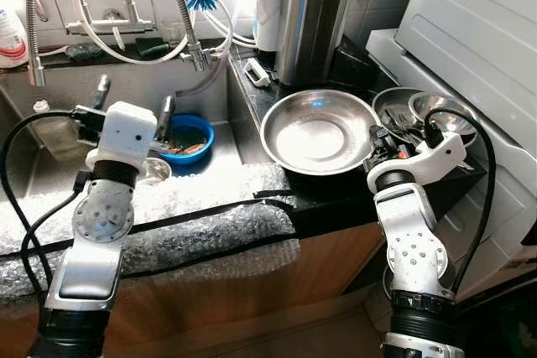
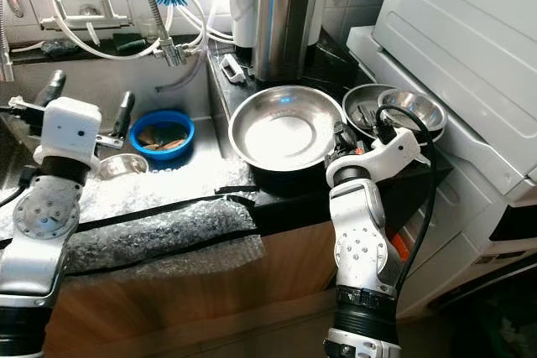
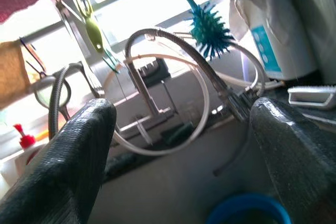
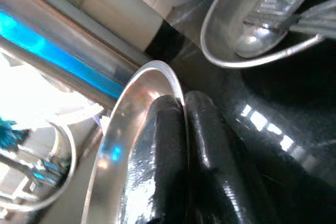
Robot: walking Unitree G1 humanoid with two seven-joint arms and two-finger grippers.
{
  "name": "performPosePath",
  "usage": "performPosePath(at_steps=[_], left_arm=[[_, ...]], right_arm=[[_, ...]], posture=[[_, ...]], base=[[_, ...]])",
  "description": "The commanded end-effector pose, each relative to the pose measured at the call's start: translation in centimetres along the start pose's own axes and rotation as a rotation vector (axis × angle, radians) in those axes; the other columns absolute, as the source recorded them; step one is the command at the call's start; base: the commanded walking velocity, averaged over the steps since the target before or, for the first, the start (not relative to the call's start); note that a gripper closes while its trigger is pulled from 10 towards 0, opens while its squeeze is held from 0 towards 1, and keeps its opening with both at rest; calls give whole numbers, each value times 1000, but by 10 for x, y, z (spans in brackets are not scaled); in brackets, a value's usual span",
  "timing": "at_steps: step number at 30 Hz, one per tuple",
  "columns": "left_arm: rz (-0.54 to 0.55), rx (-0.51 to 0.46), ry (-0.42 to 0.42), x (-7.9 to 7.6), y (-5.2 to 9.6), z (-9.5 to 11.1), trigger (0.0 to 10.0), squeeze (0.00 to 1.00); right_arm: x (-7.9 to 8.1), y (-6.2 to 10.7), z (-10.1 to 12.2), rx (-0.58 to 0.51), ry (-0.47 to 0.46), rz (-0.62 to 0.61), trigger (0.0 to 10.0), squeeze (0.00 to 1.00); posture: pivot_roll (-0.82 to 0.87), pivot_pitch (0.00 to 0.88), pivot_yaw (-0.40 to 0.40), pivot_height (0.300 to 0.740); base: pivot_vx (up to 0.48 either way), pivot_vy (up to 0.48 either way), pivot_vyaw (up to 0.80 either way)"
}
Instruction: Kitchen organization
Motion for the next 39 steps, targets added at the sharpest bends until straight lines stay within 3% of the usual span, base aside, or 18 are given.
performPosePath(at_steps=[1,12,13,15,17,18,19,20,24,27,32,33,34,35,39], left_arm=[[-10,-53,-11,-4,-3,14,10000,0],[-14,-84,32,-2,-9,20,10000,0],[19,-36,183,2,-10,14,10000,0],[69,5,337,11,-12,7,10000,0],[90,29,421,15,-12,2,10000,0],[85,77,534,14,-12,-7,10000,0],[85,77,534,14,-12,-7,10000,0],[76,103,631,12,-11,-12,10000,0],[26,119,965,-6,-9,-3,10000,0],[-4,116,1029,-13,-9,1,10000,0],[35,113,1248,-18,-9,8,10000,0],[46,117,1282,-20,-9,9,10000,800],[46,117,1282,-20,-9,9,10000,800],[35,126,1298,-26,-8,11,10000,1000],[3,153,1278,-36,-7,13,10000,1000]], right_arm=[[32,1,5,-59,-122,105,10000,0],[66,13,23,-140,-226,321,10000,0],[69,15,22,-137,-218,345,10000,0],[70,16,21,-133,-208,358,10000,0],[72,17,21,-135,-214,374,10000,0],[75,19,21,-133,-209,397,10000,0],[75,19,21,-133,-209,397,10000,0],[77,20,20,-129,-205,415,10000,0],[88,25,14,-108,-176,467,10000,0],[90,26,13,-102,-173,473,10000,0],[94,29,7,-78,-140,503,10000,0],[94,29,6,-76,-138,504,10000,0],[94,29,6,-76,-138,504,10000,0],[95,29,4,-71,-132,508,10000,0],[98,30,2,-62,-124,516,10000,0]], posture=[[-51,0,-67,727],[-49,0,-67,727],[-50,0,-67,727],[-51,0,-66,727],[-48,2,-66,727],[-45,3,-66,727],[-45,3,-66,727],[-45,3,-65,727],[-43,6,-65,727],[-45,8,-65,727],[-46,7,-65,727],[-45,7,-65,727],[-45,7,-65,727],[-47,6,-65,727],[-46,4,-65,727]], base=[[0,0,0],[0,0,0],[0,0,0],[0,0,0],[0,0,0],[0,0,0],[0,0,0],[0,0,0],[0,0,0],[0,0,0],[0,0,0],[0,0,0],[0,0,0],[0,0,0],[0,0,0]])
Point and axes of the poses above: a point about 5 cm out from each wrist's last joint towards the gripper, its own y axis pointing back from the gripper into the wrist, its own z axis along the axis of the wrist's last joint, x = y × z, the point moved 6 cm from there along -y, pointing out of the wrist towards the gripper, and after that the axes turned 6 degrees about y, right-handed, at the moved point
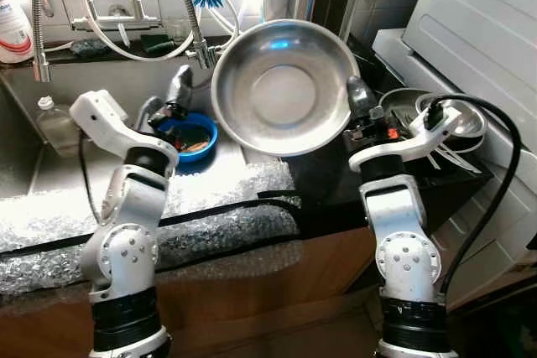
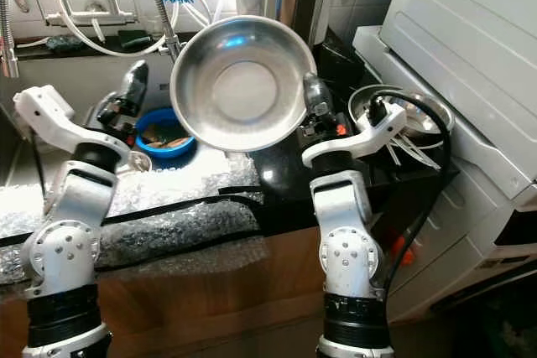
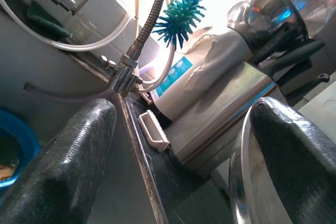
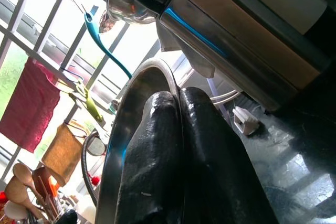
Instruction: Kitchen organization
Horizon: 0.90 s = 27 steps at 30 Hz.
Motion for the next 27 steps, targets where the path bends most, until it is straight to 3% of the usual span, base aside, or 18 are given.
performPosePath(at_steps=[1,2,3,6,8,9,10,11,27], left_arm=[[-29,18,-15,-13,0,-2,10000,1000],[-41,31,-22,-16,0,-5,10000,1000],[-54,46,-49,-19,0,-8,10000,0],[-38,52,-73,-16,0,-8,10000,0],[-33,52,-72,-14,0,-8,9451,0],[-24,47,-81,-12,0,-7,2314,0],[-17,44,-88,-11,0,-7,2314,0],[-16,43,-95,-10,0,-6,0,0],[-31,51,-116,-9,0,-9,118,0]], right_arm=[[13,1,-1,-21,-24,34,10000,0],[13,1,-2,-16,-22,36,10000,0],[14,1,-3,-10,-19,38,10000,0],[12,2,-5,-3,-14,32,10000,0],[12,2,-5,-2,-13,30,10000,0],[12,2,-5,-1,-13,31,10000,0],[12,2,-5,-1,-12,31,10000,0],[12,2,-5,-1,-11,32,10000,0],[15,3,-10,18,-11,47,10000,0]], posture=[[-46,4,-65,727],[-47,4,-65,727],[-46,5,-65,727],[-44,4,-64,727],[-44,4,-64,727],[-49,5,-62,727],[-47,5,-63,727],[-47,5,-63,727],[-50,0,-56,727]], base=[[0,0,0],[0,0,0],[0,0,0],[0,0,0],[0,0,0],[0,0,0],[0,0,0],[0,0,0],[0,0,0]])
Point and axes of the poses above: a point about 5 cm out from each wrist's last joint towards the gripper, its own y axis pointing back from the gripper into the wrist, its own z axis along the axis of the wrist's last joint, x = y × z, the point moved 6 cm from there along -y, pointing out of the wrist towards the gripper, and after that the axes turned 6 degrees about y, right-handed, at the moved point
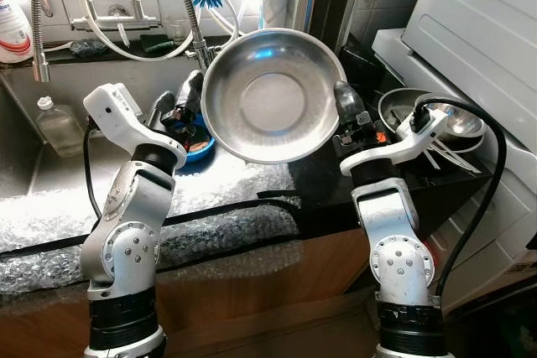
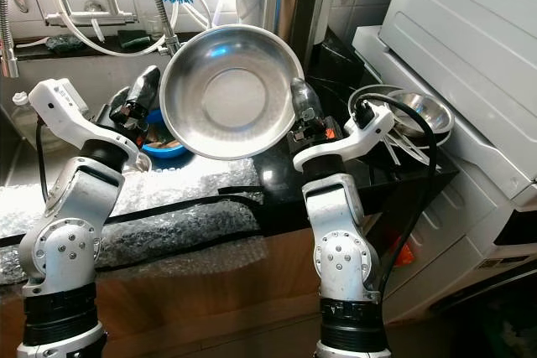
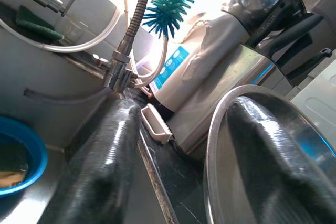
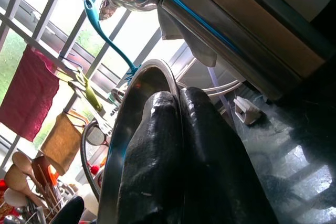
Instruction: Kitchen organization
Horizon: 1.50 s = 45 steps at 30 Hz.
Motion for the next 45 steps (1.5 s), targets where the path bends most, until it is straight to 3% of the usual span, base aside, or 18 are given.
performPosePath(at_steps=[1,2,3,4,5,6,7,14,25,32,33,34,35,36,45], left_arm=[[-2,13,-22,1,1,-5,431,0],[-10,18,-33,-1,1,-5,1176,0],[-10,18,-33,-1,1,-5,1176,0],[-13,20,-36,-1,1,-6,2078,0],[-21,22,-38,-2,1,-6,1490,0],[-35,27,-44,-4,1,-7,2392,0],[-24,27,-72,-2,1,-7,10000,0],[-9,23,-115,0,1,-7,10000,0],[-57,49,-239,-9,3,-13,10000,0],[-61,50,-256,-10,3,-14,10000,0],[-61,50,-259,-10,3,-13,8588,0],[-62,50,-261,-10,3,-13,8588,0],[-63,48,-261,-10,3,-13,1451,0],[-64,46,-262,-10,3,-13,0,0],[-75,52,-266,-10,4,-13,0,0]], right_arm=[[13,0,0,-14,-22,40,10000,0],[13,0,-1,-11,-22,43,10000,0],[13,0,-1,-11,-22,43,10000,0],[14,0,-2,-5,-20,47,10000,0],[15,0,-3,-1,-19,50,10000,0],[16,0,-4,2,-18,55,10000,0],[17,0,-4,5,-16,64,10000,0],[23,1,-7,24,-4,98,10000,0],[29,3,-12,55,-7,138,10000,0],[33,4,-14,65,-8,155,10000,0],[33,4,-15,67,-8,159,10000,0],[34,4,-15,68,-8,161,10000,0],[34,4,-15,69,-8,164,10000,0],[34,4,-15,70,-7,167,10000,0],[37,6,-17,83,-4,186,10000,0]], posture=[[-50,0,-56,727],[-50,0,-56,727],[-50,0,-56,727],[-49,0,-56,727],[-48,0,-56,727],[-48,0,-56,727],[-48,0,-57,727],[-48,0,-59,727],[-46,0,-61,727],[-47,0,-60,727],[-47,0,-60,727],[-47,0,-60,727],[-47,0,-61,727],[-47,0,-61,727],[-44,2,-62,727]], base=[[0,0,0],[0,0,0],[0,0,0],[0,0,0],[0,0,0],[0,0,0],[0,0,0],[0,0,0],[0,0,0],[0,0,0],[0,0,0],[0,0,0],[0,0,0],[0,0,0],[0,0,0]])
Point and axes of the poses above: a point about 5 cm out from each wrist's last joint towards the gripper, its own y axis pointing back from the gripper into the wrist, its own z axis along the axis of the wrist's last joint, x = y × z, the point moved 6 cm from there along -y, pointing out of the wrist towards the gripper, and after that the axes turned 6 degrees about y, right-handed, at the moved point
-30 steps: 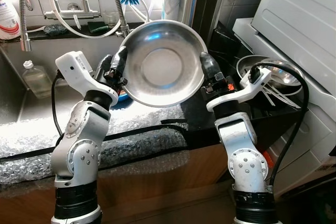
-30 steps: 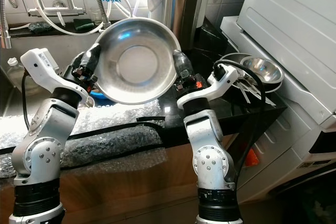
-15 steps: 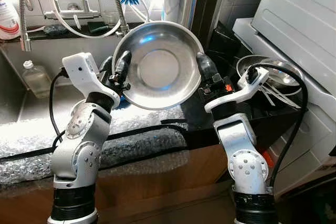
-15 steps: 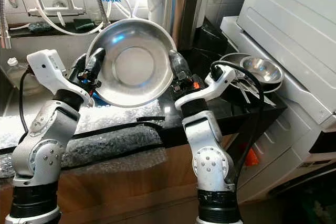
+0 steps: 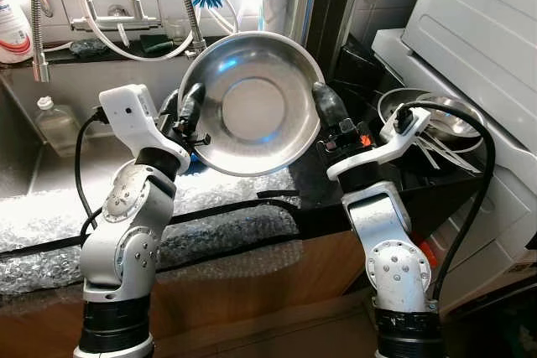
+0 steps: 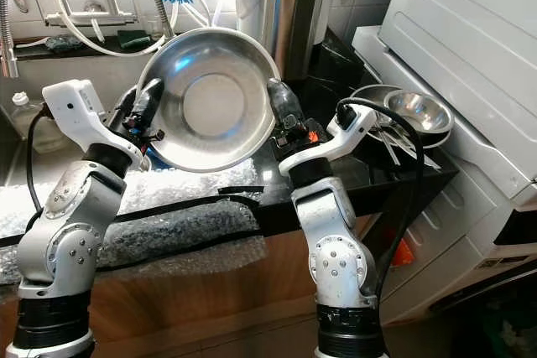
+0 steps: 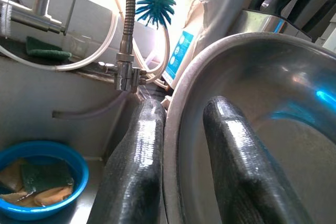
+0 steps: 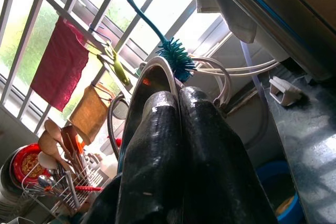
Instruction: Kitchen organization
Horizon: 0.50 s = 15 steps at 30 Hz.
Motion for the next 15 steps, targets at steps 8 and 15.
performPosePath(at_steps=[8,15], left_arm=[[-76,10,0,-13,0,-1,0,0],[-108,27,-14,-16,2,-3,0,0]], right_arm=[[17,0,-5,26,10,73,10000,0],[19,0,-8,44,21,81,10000,0]], posture=[[-45,2,-63,727],[-42,3,-64,727]], base=[[0,0,0],[0,0,0]])
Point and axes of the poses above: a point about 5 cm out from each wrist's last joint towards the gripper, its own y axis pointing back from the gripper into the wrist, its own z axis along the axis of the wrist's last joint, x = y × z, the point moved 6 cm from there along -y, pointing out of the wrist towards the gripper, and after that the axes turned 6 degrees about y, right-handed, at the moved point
